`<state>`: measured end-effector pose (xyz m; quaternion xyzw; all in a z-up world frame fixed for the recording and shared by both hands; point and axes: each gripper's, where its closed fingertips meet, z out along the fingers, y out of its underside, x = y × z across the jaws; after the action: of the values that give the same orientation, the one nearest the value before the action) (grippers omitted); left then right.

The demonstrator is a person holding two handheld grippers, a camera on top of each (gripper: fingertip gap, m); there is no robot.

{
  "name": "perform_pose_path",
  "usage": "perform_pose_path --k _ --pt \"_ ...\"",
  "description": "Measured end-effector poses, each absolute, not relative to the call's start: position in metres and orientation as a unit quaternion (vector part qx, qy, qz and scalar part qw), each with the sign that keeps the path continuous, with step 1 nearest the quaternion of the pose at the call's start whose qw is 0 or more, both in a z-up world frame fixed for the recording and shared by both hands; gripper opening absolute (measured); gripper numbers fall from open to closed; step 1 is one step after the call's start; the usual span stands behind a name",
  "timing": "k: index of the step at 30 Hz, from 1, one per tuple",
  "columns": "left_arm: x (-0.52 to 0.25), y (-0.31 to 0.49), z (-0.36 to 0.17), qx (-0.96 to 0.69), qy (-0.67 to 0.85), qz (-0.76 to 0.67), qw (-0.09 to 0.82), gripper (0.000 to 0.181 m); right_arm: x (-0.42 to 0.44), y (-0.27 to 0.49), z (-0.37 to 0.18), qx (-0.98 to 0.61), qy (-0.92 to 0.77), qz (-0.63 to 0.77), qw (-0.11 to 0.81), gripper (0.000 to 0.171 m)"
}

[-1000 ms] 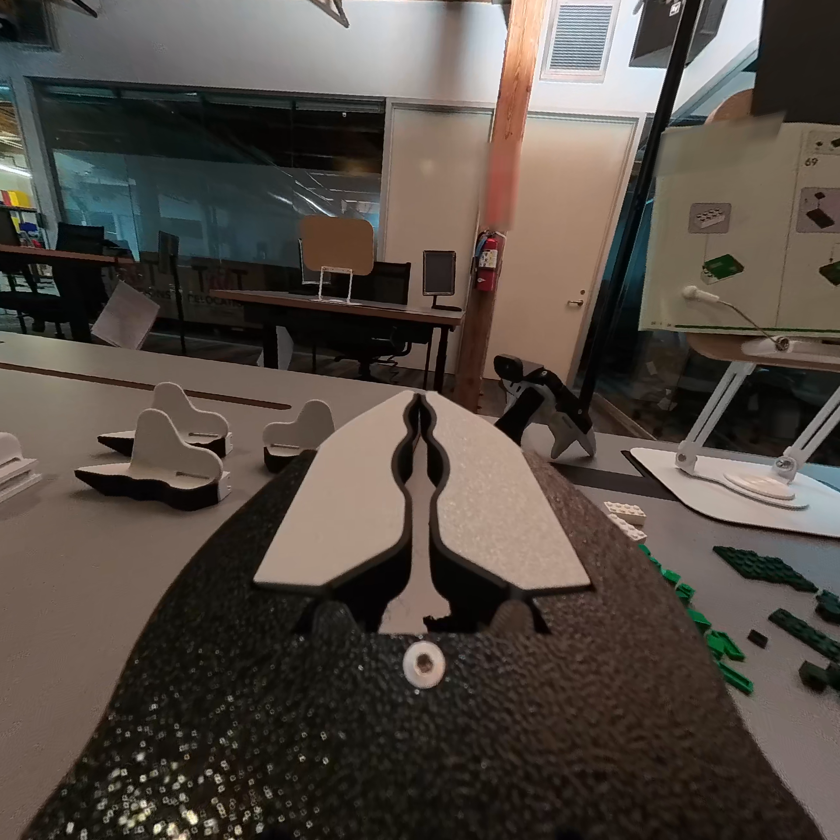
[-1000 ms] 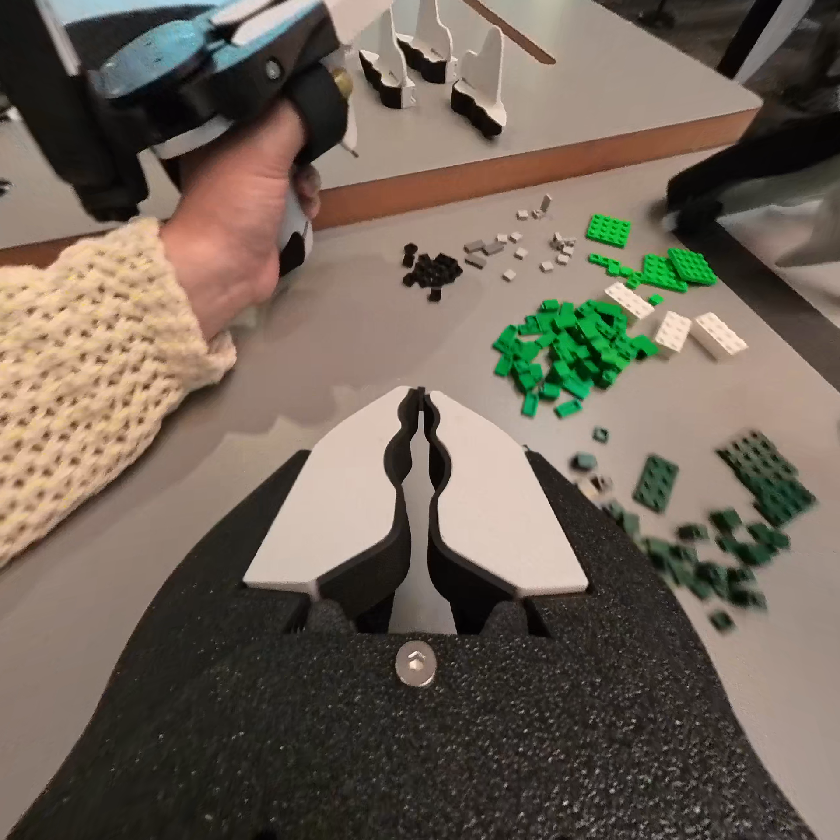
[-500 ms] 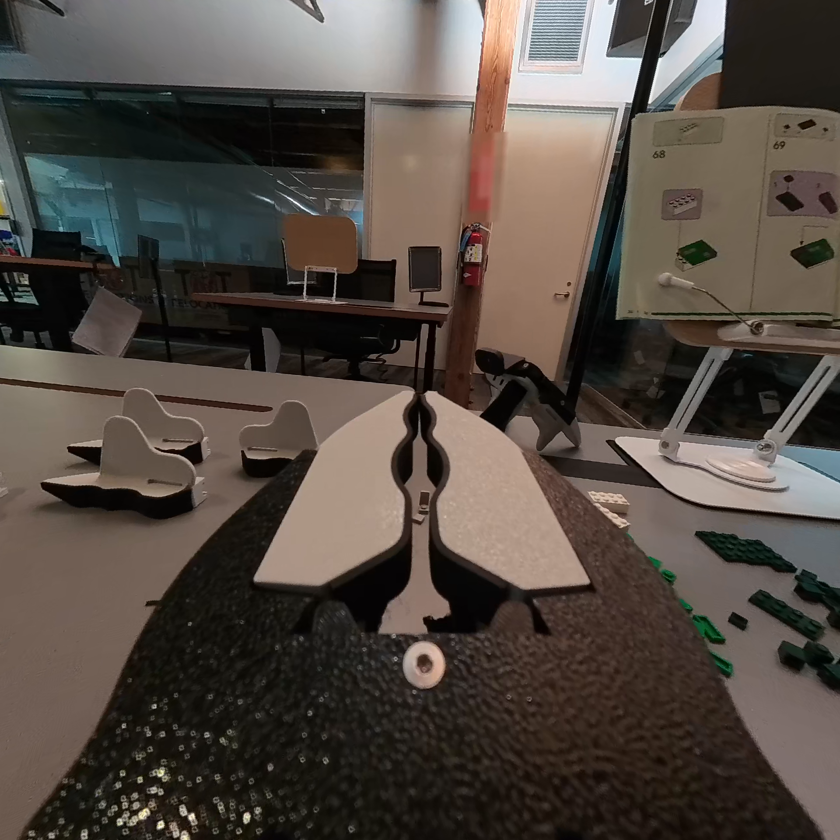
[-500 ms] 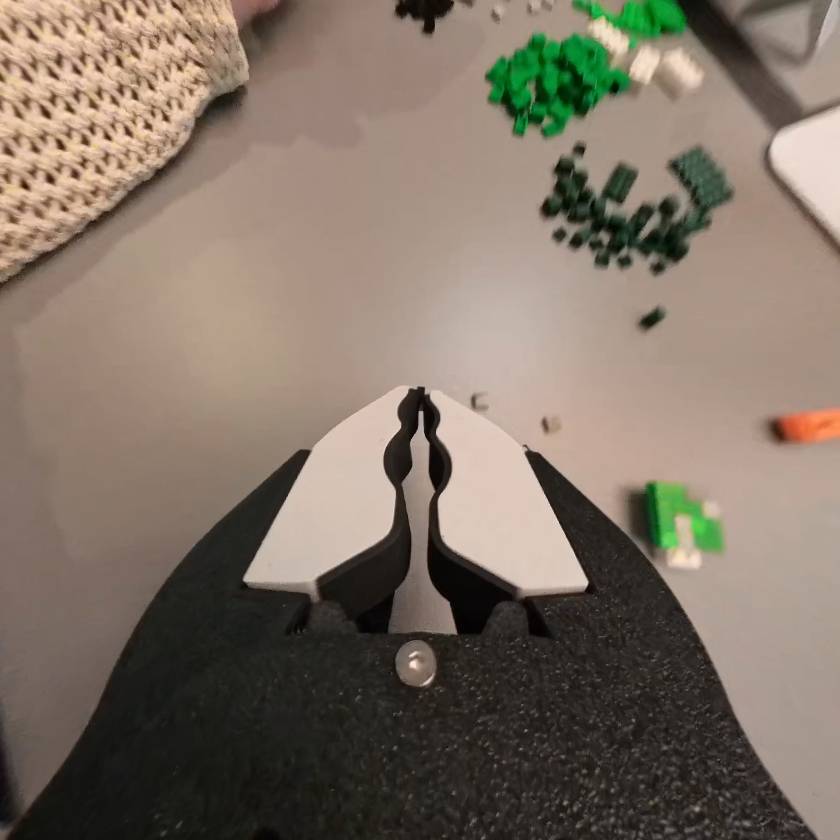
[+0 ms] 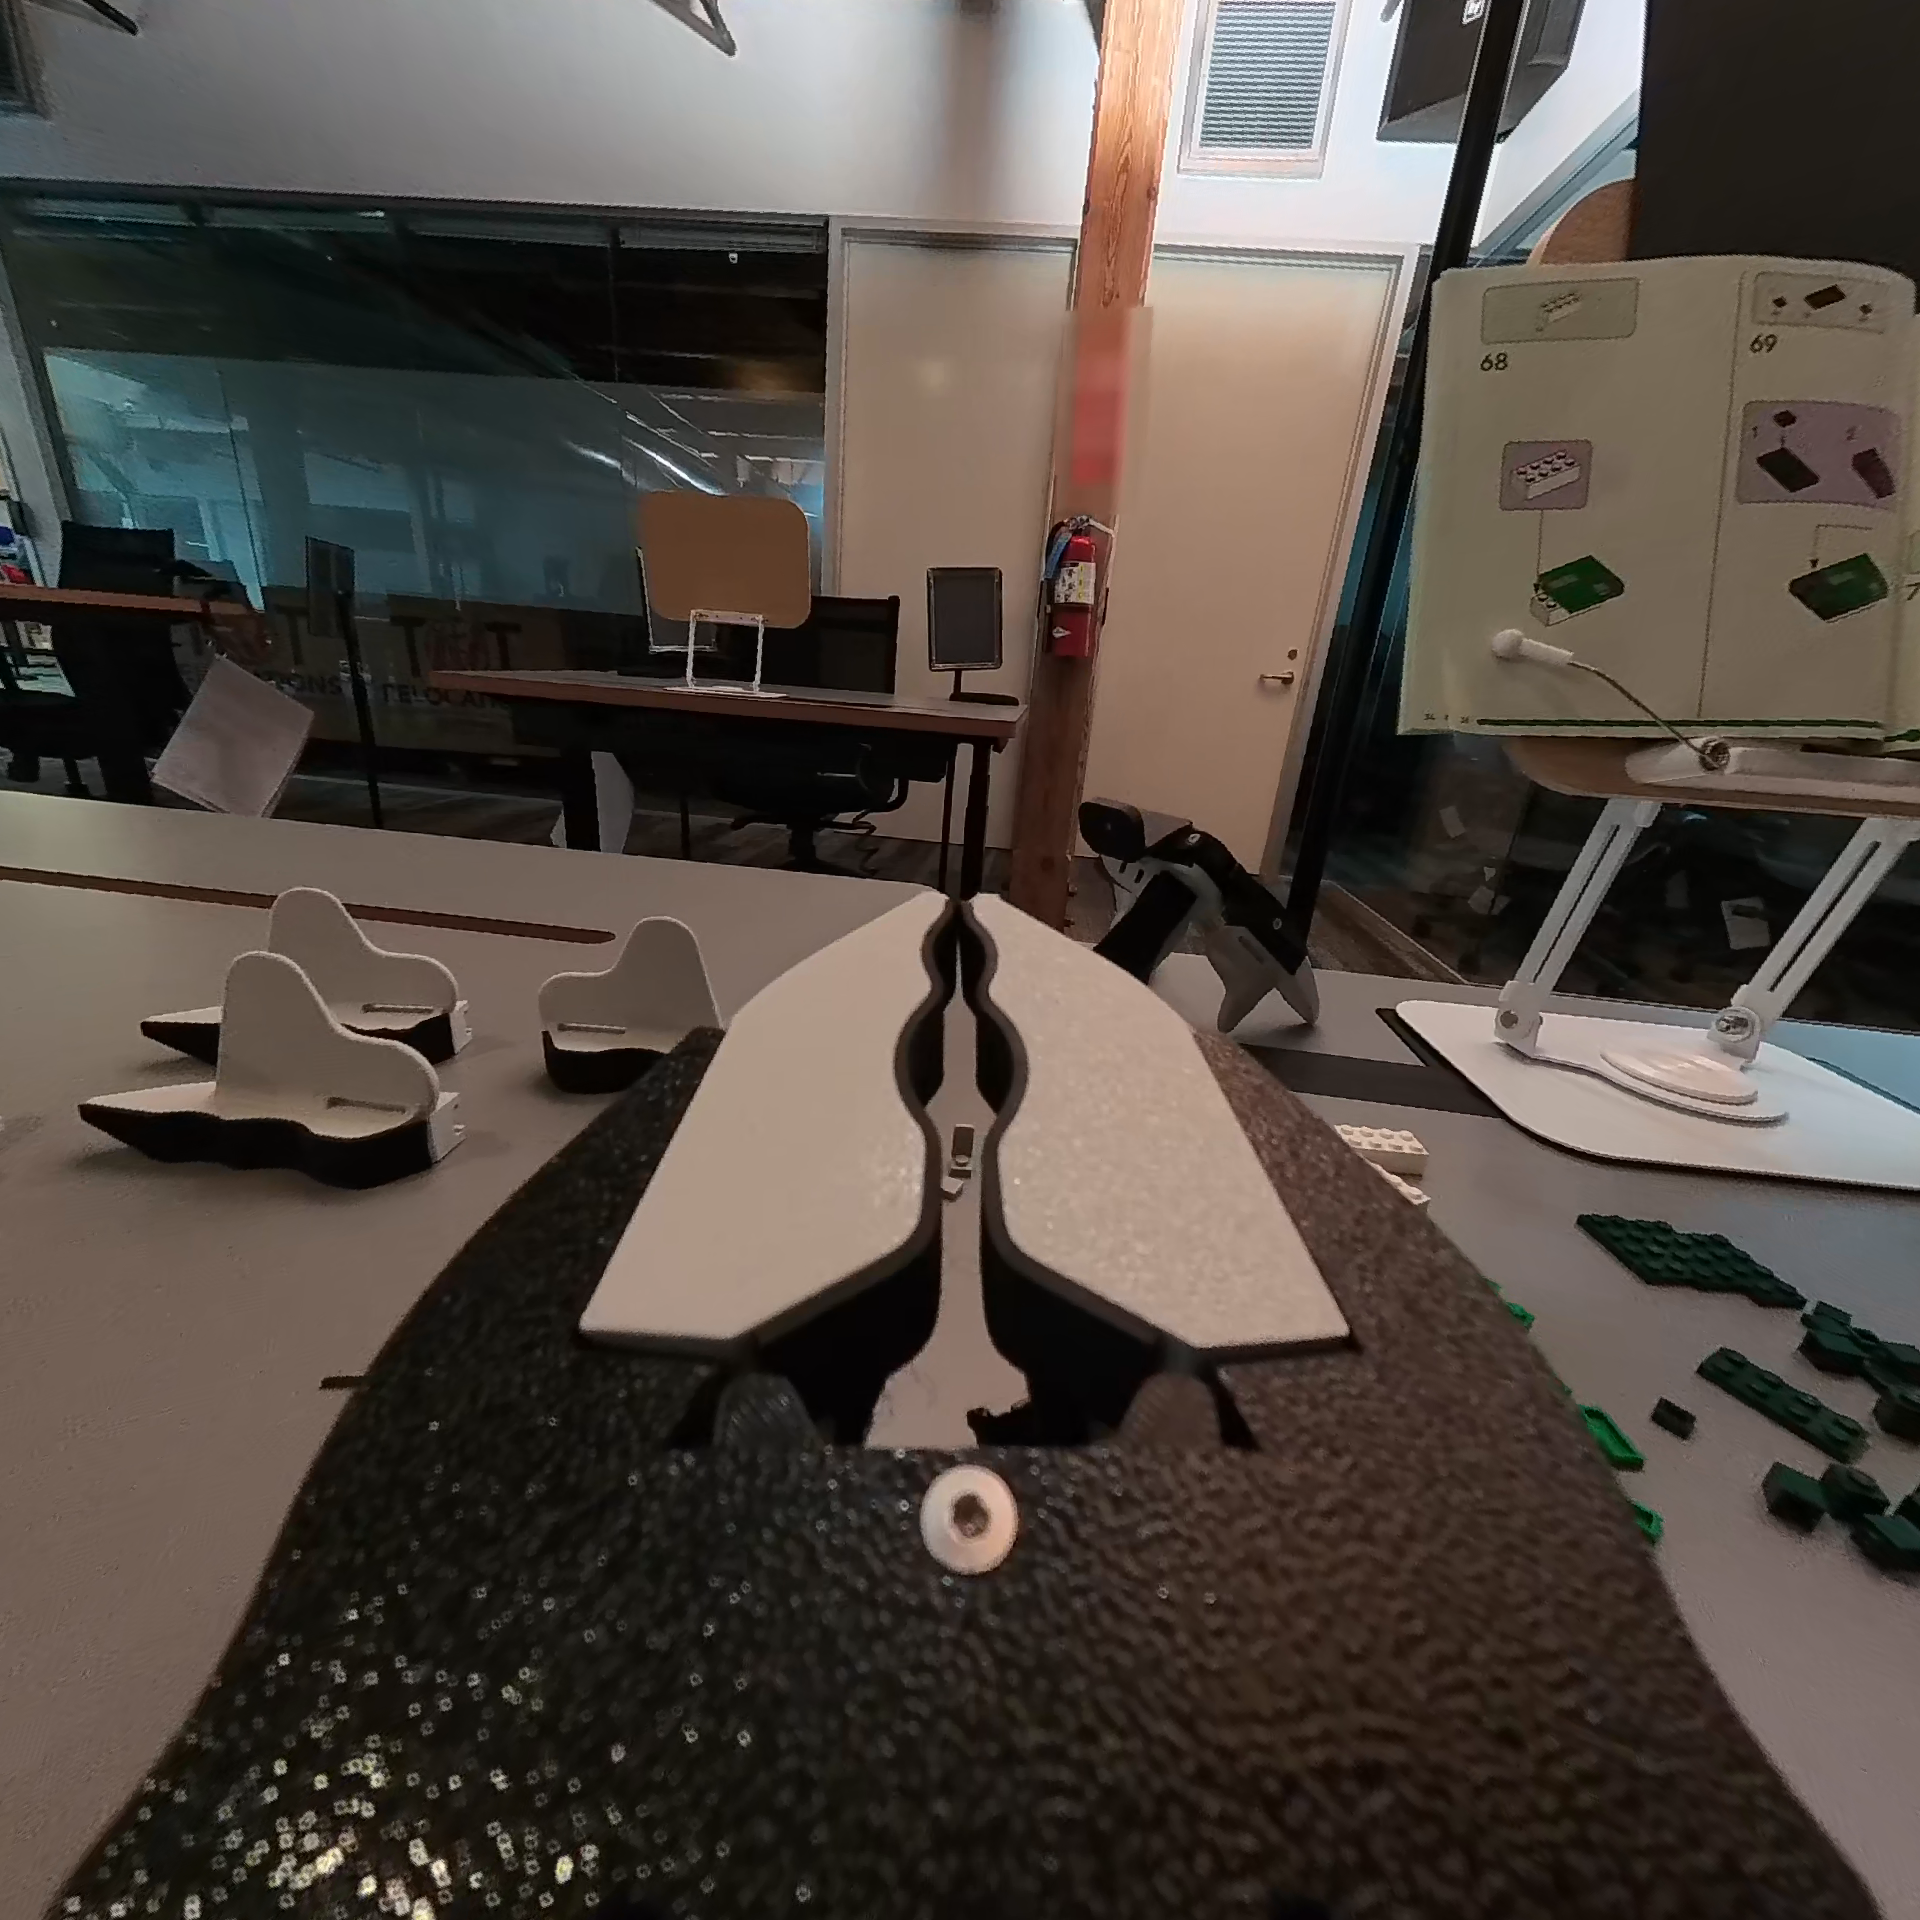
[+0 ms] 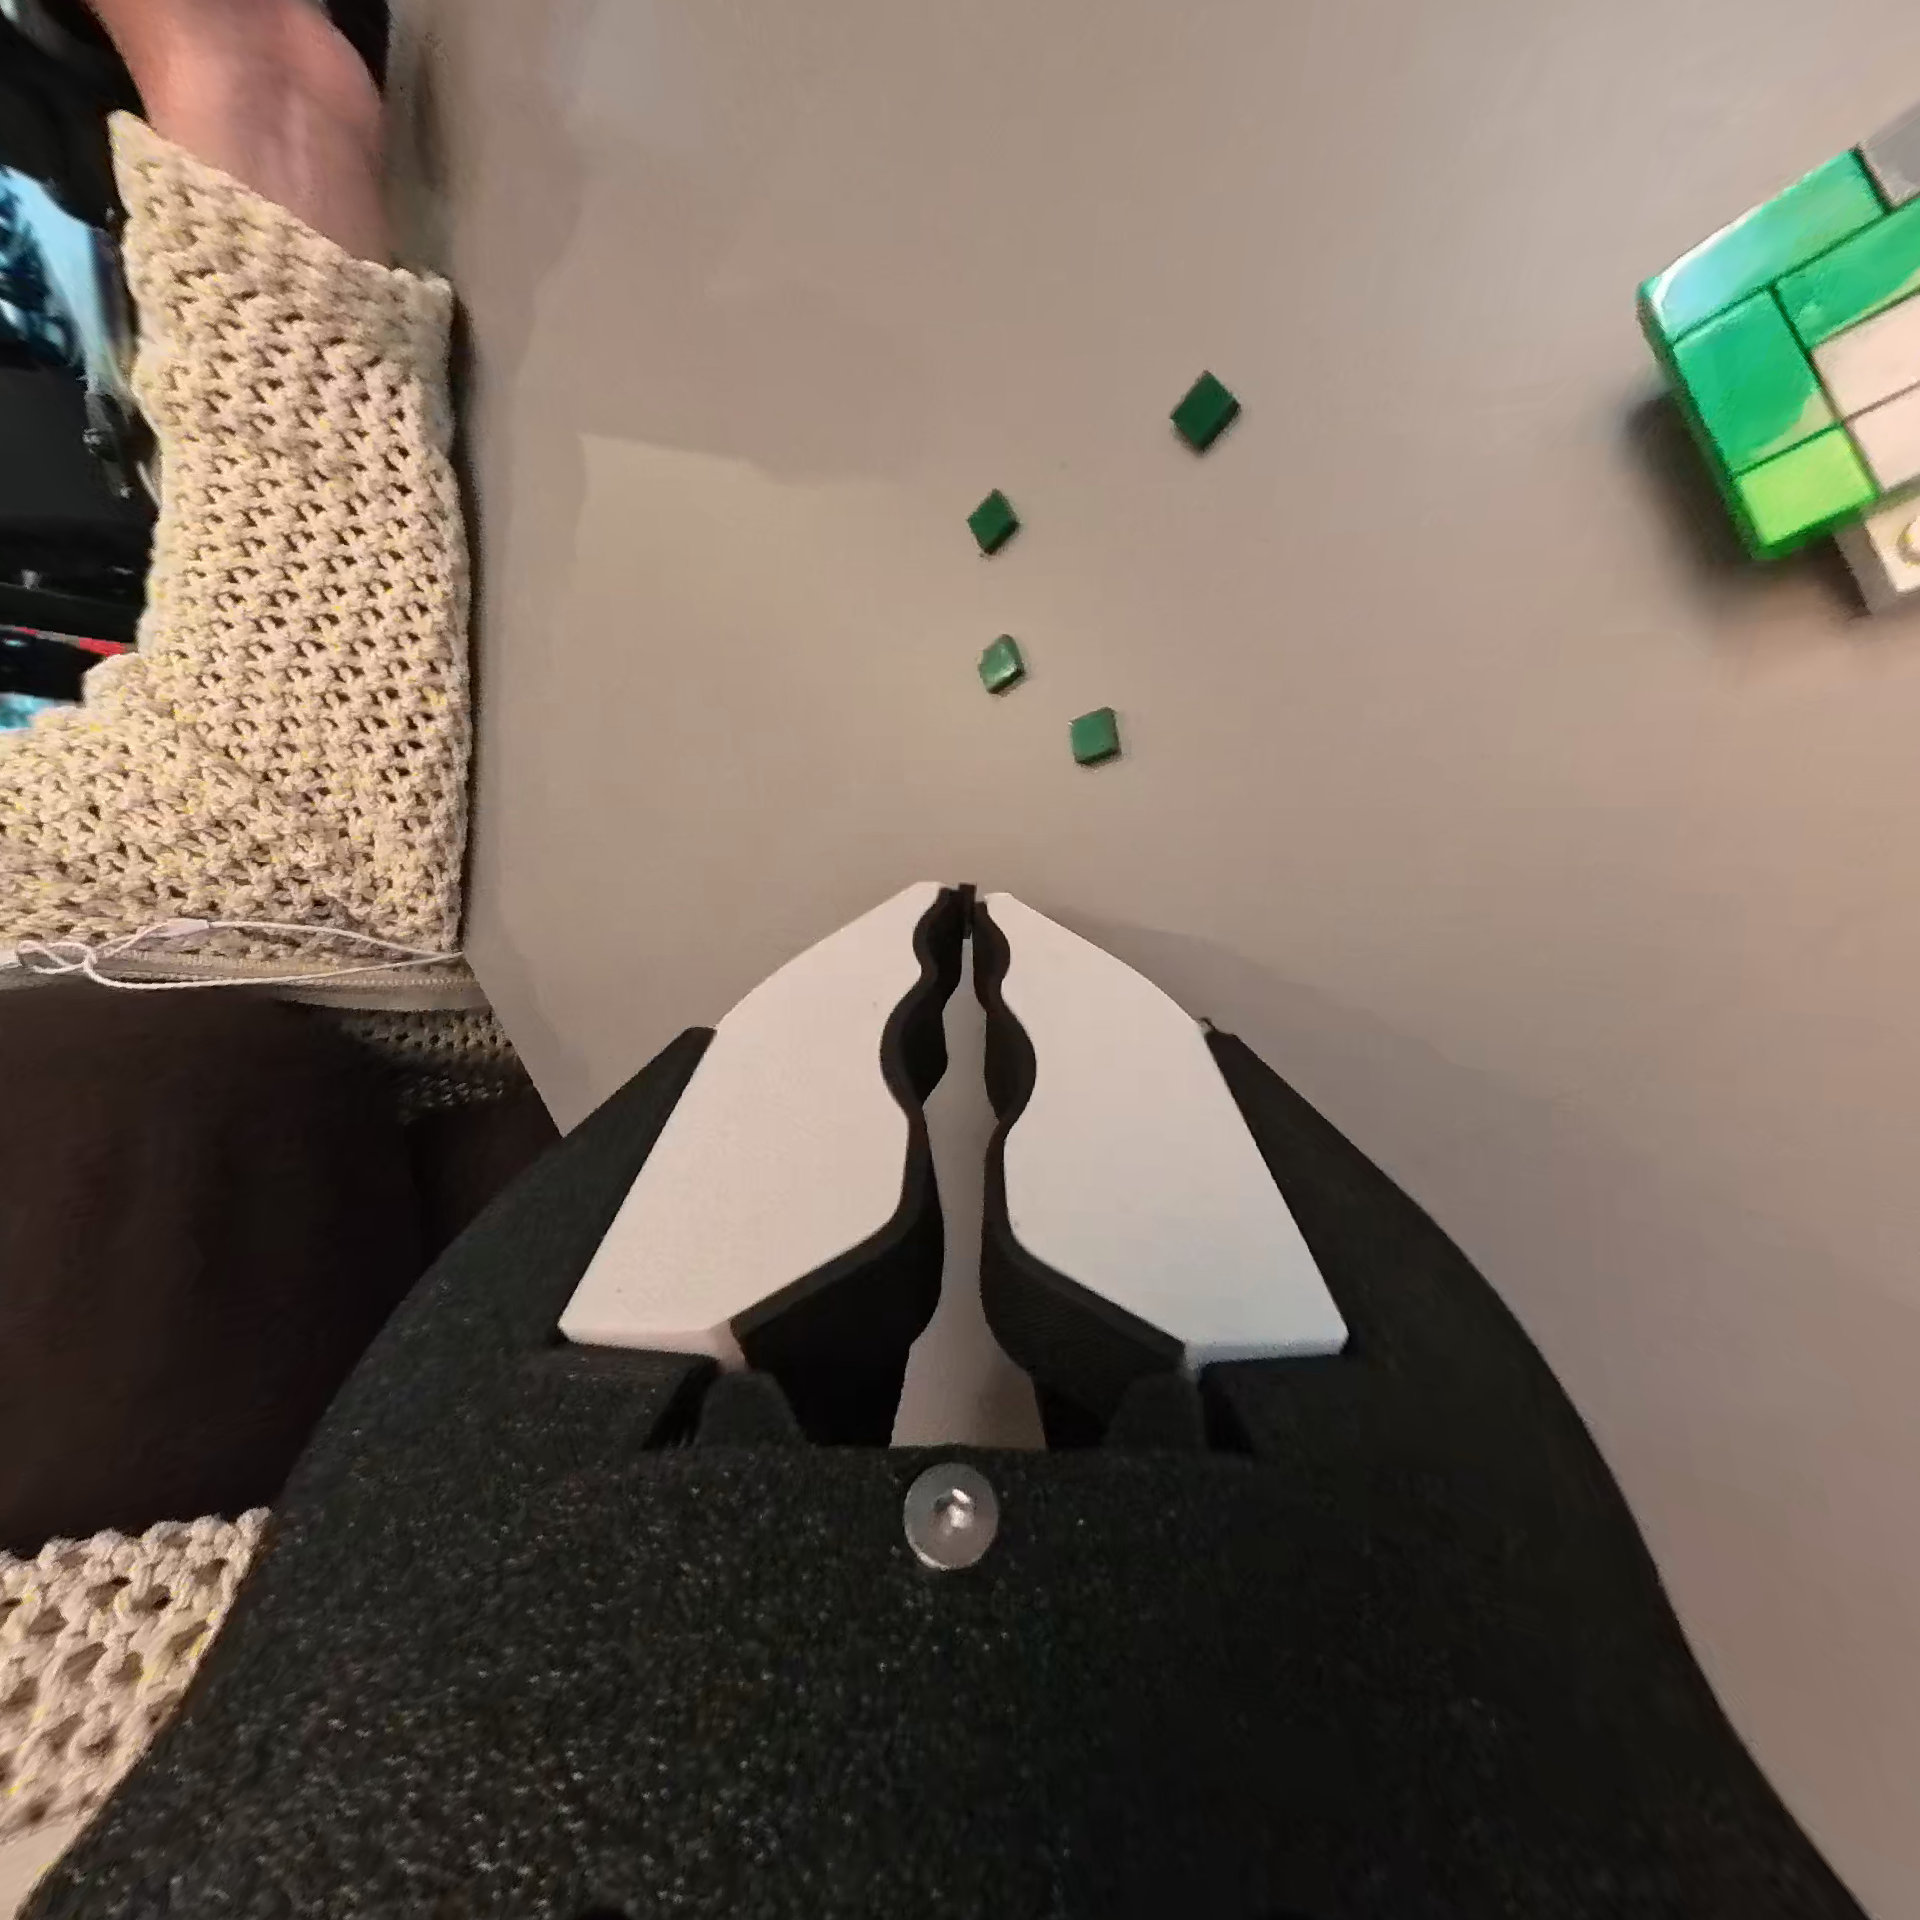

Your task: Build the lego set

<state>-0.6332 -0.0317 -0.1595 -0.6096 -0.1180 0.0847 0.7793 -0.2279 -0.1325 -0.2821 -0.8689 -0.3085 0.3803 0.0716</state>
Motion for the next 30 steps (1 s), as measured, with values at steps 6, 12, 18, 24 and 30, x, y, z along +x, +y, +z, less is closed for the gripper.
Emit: perform_pose_path --k 6,12,18,24,30 --pt "-0.634 -0.032 -0.159 -0.609 -0.119 0.084 0.780 0.000 -0.223 -0.131 -0.292 -0.878 -0.322 0.352 0.028 0.001" --pt "-0.635 -0.033 -0.159 -0.608 -0.122 0.080 0.781 0.000 -0.223 -0.126 -0.296 -0.880 -0.328 0.343 0.020 0.002" --pt "-0.634 -0.032 -0.159 -0.608 -0.119 0.081 0.781 0.000 -0.224 -0.120 -0.293 -0.883 -0.321 0.340 0.036 0.011" --pt "-0.636 -0.033 -0.158 -0.610 -0.115 0.095 0.778 0.000 -0.243 -0.102 -0.256 -0.864 -0.352 0.328 0.146 0.012" --pt "-0.635 -0.029 -0.165 -0.634 -0.095 0.138 0.755 0.000 -0.364 -0.088 -0.209 -0.736 -0.463 0.370 0.327 0.006"
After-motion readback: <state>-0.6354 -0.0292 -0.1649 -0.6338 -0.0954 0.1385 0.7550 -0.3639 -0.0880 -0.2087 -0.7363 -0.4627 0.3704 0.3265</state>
